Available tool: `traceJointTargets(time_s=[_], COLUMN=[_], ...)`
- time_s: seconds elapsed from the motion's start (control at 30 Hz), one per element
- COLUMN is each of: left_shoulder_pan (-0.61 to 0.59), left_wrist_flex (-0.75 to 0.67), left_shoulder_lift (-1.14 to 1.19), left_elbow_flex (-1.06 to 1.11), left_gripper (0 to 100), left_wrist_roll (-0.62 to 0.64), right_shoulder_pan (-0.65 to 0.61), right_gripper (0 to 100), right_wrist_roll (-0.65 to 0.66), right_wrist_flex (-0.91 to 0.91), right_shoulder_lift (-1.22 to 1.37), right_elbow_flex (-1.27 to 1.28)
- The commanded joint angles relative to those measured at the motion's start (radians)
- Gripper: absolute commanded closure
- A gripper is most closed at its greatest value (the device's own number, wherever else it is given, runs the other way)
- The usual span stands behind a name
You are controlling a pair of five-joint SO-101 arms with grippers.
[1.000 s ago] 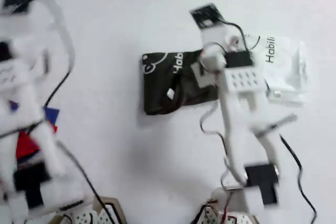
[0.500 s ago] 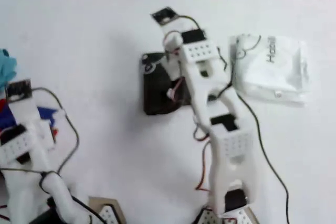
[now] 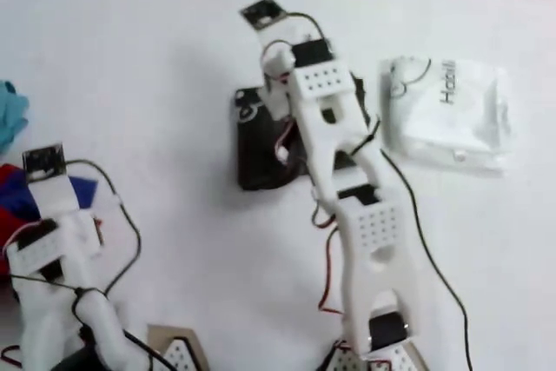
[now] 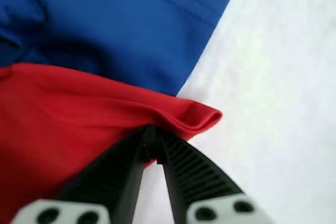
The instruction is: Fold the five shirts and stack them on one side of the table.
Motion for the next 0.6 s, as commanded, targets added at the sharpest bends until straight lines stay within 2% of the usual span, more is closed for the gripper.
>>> traceJointTargets(time_s=[0.0, 0.2, 0.43, 0.57], left_shoulder_pan=[0.014, 0.015, 0.017, 0.017], left_wrist_flex=[-0.014, -0.014, -0.014, -0.014], left_shoulder_lift=[-0.025, -0.025, -0.025, -0.025], left_elbow_flex=[-0.002, -0.002, -0.002, -0.002], left_gripper=[97, 97, 97, 97], left_wrist_roll=[0.0, 0.0, 0.0, 0.0], right_shoulder_pan=[-0.012, 0.013, 0.108, 0.12], right_gripper=[97.8, 97.8, 97.8, 97.8], right_wrist_roll=[0.003, 0.003, 0.008, 0.12], right_wrist_flex=[0.024, 0.107, 0.193, 0.252], right_shoulder_lift=[0.03, 0.104, 0.019, -0.015], right_elbow_flex=[-0.04, -0.051, -0.051, -0.051])
